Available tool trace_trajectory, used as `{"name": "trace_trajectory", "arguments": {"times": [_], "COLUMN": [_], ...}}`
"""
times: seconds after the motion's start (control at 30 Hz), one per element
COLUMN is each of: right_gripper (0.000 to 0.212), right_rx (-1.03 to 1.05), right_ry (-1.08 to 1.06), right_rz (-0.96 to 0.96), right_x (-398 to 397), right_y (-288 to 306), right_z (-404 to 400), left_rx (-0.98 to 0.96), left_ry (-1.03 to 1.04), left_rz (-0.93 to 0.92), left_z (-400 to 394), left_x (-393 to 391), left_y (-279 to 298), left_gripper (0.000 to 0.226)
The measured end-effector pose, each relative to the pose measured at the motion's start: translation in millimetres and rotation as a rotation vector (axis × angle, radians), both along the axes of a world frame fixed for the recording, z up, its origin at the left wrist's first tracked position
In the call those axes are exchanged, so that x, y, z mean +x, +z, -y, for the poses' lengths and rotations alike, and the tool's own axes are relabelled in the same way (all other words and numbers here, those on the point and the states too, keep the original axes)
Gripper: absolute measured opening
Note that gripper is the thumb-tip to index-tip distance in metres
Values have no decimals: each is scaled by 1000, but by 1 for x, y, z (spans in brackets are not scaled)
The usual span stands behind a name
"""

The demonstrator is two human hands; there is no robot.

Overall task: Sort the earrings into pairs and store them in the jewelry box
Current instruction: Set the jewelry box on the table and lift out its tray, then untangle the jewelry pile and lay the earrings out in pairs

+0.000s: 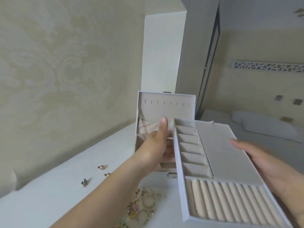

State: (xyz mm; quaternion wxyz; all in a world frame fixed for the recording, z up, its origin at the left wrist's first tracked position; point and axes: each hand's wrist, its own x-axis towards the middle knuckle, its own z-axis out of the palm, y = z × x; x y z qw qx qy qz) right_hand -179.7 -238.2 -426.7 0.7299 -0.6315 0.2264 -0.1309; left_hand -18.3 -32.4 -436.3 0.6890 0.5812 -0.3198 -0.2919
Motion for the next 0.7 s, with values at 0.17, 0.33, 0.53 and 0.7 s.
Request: {"name": "trace_trajectory", "arguments": {"times": [0.17,0.33,0.53,0.7], "right_gripper": [78,26,91,42], "right_rx": [267,418,448,420], "right_ry": [-385,-586,-773,-745], "right_rz": [110,353,306,266], "right_x": [-26,-33,-30,-1], "right_y": [-29,-54,-87,-87], "right_z": [40,37,52,52], "left_rx": [535,694,816,912], "left_ry": [-29,1,127,227], "left_rz": [1216,1502,1484,1397], "left_z": [0,0,-1,-15], "left_x": [-1,3,13,47], "left_y": [-27,-40,-39,-41], "left_gripper": [64,38,42,47]}}
